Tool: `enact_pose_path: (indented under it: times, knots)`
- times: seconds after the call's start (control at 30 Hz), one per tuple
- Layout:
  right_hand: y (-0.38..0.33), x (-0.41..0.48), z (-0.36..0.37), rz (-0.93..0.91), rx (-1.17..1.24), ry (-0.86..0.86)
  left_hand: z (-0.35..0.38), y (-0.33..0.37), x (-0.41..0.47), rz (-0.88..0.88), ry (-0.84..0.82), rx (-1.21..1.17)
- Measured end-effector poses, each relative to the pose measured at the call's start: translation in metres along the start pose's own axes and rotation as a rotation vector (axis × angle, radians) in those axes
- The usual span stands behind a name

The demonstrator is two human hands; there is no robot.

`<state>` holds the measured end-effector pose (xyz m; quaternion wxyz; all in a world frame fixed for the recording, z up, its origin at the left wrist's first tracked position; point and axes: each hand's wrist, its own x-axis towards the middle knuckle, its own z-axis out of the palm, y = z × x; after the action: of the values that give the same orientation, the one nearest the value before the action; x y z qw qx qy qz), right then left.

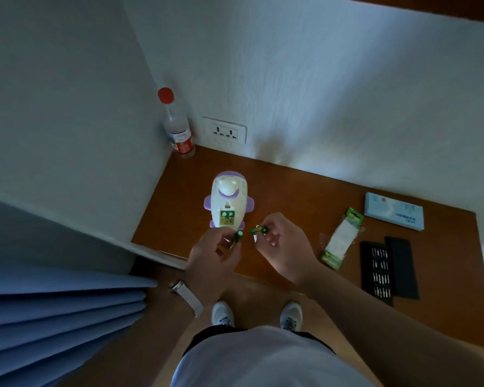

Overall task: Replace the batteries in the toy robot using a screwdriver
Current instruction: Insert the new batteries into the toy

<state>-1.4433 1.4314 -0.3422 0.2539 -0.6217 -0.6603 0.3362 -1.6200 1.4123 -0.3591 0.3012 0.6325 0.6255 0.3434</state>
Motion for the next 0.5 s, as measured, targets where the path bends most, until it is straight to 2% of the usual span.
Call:
enact_pose_path:
  times: [0.2, 0.5]
  knots:
    - [-0.018, -0.001, 0.018, 0.025, 0.052, 0.044, -0.026, -0.028, 0.013, 0.108, -0.058, -0.014]
    - [-0.037, -0.004, 0.03, 0.143, 0.07, 0.04, -0.043, -0.038, 0.024, 0.139, -0.07, 0.024]
